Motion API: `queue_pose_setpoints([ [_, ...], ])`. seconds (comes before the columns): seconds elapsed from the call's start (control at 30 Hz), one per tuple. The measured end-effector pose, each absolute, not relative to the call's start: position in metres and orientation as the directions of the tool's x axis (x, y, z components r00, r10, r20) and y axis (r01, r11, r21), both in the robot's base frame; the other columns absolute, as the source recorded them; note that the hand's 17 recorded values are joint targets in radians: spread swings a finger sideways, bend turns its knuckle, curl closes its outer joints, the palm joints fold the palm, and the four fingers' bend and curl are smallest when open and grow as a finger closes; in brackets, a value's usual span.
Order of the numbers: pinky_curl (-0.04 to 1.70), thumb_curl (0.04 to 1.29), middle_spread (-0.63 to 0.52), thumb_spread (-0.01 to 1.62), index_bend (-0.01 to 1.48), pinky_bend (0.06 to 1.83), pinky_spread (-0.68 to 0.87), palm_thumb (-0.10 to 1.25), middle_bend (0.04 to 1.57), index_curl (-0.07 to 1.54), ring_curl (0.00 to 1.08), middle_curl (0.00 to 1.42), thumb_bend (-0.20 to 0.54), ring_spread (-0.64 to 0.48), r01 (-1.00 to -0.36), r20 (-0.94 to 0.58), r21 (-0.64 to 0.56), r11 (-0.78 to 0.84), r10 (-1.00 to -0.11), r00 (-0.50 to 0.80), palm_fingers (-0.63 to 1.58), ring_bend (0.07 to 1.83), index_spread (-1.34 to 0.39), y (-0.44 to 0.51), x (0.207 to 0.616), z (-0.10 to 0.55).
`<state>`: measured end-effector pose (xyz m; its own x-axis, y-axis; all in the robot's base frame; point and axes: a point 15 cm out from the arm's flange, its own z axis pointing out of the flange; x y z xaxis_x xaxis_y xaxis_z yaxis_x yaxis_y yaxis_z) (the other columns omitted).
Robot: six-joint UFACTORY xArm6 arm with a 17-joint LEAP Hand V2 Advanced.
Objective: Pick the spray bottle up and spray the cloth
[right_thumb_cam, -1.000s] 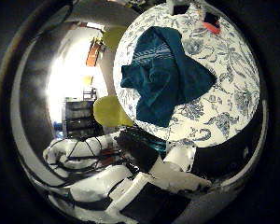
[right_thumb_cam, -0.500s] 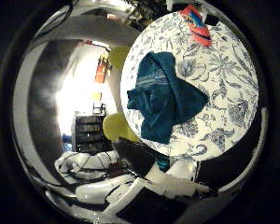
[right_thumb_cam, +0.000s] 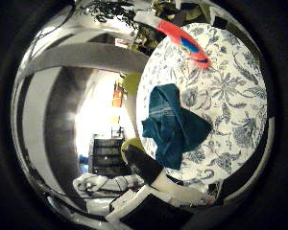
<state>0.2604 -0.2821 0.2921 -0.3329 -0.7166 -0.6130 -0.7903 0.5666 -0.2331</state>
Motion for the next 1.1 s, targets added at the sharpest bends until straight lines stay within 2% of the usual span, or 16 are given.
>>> queue_pose_setpoints([
  [0.23, 0.23, 0.29, 0.21, 1.04, 0.16, 0.59, 0.38, 0.46, 0.36, 0.29, 0.20, 0.33, -0.018, 0.22, -0.641, -0.794, -0.273, 0.717, -0.544, -0.270, 0.06, 0.54, -0.08, -0.306, 0.294, 0.275],
  [0.47, 0.25, 0.29, 0.23, 0.99, 0.15, 0.55, 0.37, 0.46, 0.33, 0.27, 0.21, 0.33, -0.031, 0.24, -0.532, -0.781, -0.320, 0.784, -0.536, -0.320, -0.01, 0.48, -0.08, -0.348, 0.302, 0.245],
  [0.63, 0.27, 0.29, 0.24, 0.94, 0.14, 0.52, 0.37, 0.43, 0.30, 0.25, 0.22, 0.33, -0.033, 0.25, -0.506, -0.807, -0.305, 0.807, -0.501, -0.313, -0.02, 0.46, -0.09, -0.339, 0.313, 0.219],
  [0.9, 0.28, 0.29, 0.24, 0.90, 0.14, 0.48, 0.36, 0.41, 0.27, 0.23, 0.23, 0.33, -0.032, 0.25, -0.514, -0.816, -0.346, 0.785, -0.522, -0.249, -0.02, 0.41, -0.09, -0.321, 0.344, 0.210],
  [1.1, 0.29, 0.30, 0.25, 0.90, 0.14, 0.46, 0.36, 0.41, 0.26, 0.23, 0.24, 0.33, -0.031, 0.25, -0.497, -0.825, -0.363, 0.788, -0.519, -0.222, -0.01, 0.39, -0.09, -0.310, 0.364, 0.205],
])
